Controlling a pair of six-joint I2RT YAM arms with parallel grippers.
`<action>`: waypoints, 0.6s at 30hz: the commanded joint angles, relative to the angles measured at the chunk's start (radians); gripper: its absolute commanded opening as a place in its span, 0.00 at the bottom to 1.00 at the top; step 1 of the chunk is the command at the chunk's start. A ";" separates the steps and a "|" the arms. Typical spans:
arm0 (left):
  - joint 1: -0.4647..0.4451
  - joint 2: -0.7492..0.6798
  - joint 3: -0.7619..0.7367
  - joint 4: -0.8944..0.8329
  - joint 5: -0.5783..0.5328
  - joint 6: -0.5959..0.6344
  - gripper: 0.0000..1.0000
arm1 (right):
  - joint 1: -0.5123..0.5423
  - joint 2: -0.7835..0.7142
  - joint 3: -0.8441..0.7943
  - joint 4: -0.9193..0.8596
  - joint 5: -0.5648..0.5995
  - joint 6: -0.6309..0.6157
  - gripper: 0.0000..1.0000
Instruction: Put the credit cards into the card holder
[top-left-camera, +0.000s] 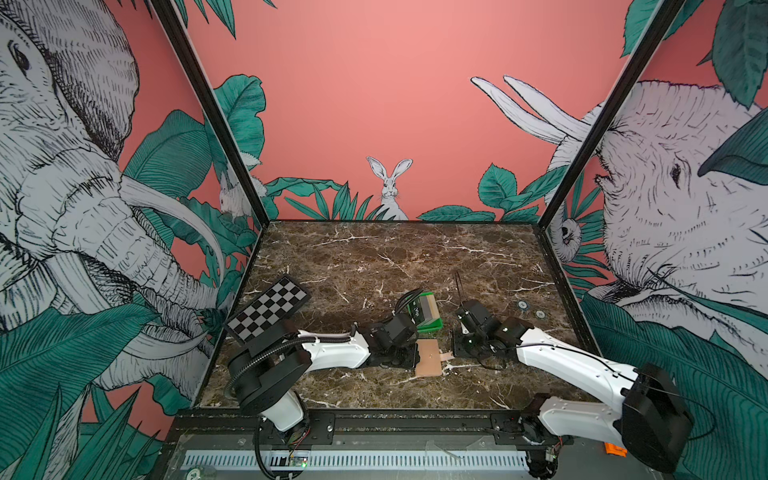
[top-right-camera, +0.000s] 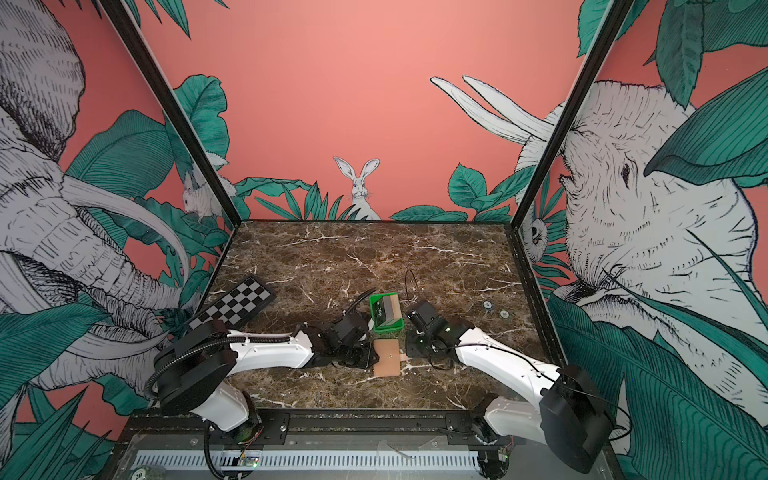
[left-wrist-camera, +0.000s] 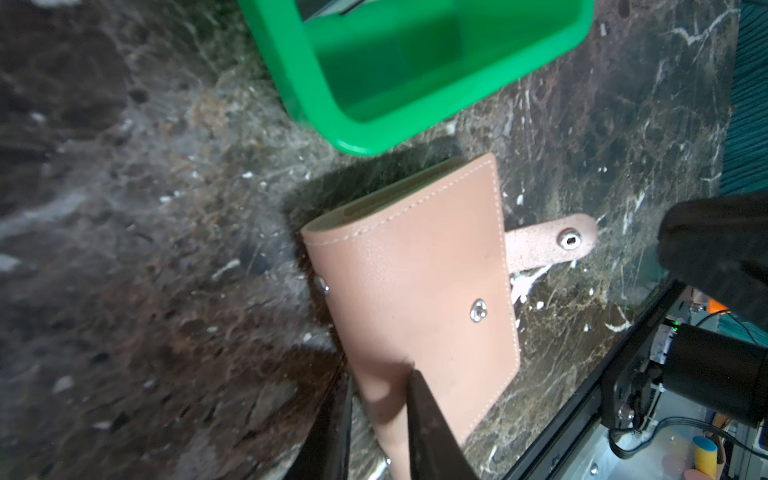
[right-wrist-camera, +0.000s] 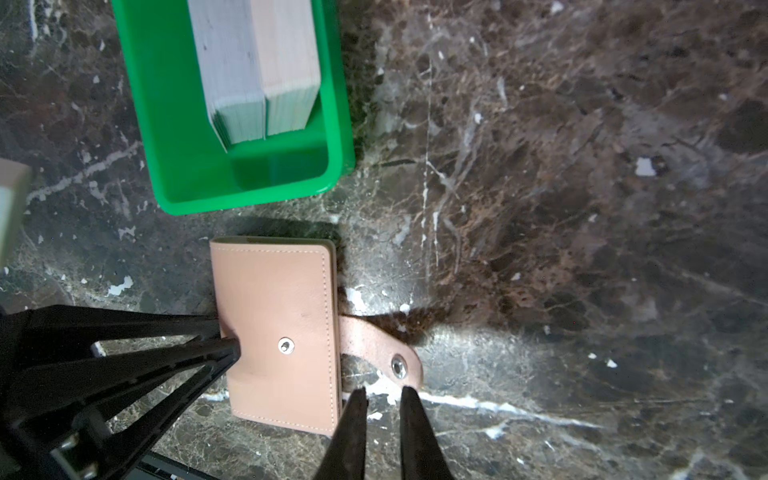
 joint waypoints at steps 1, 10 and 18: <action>-0.006 0.001 -0.019 -0.009 -0.016 -0.004 0.26 | -0.026 0.002 -0.027 0.016 -0.047 -0.017 0.18; -0.006 0.001 -0.030 0.015 -0.009 -0.012 0.25 | -0.049 0.037 -0.064 0.089 -0.095 -0.013 0.18; -0.006 0.002 -0.033 0.026 -0.005 -0.016 0.25 | -0.052 0.054 -0.072 0.109 -0.106 -0.011 0.18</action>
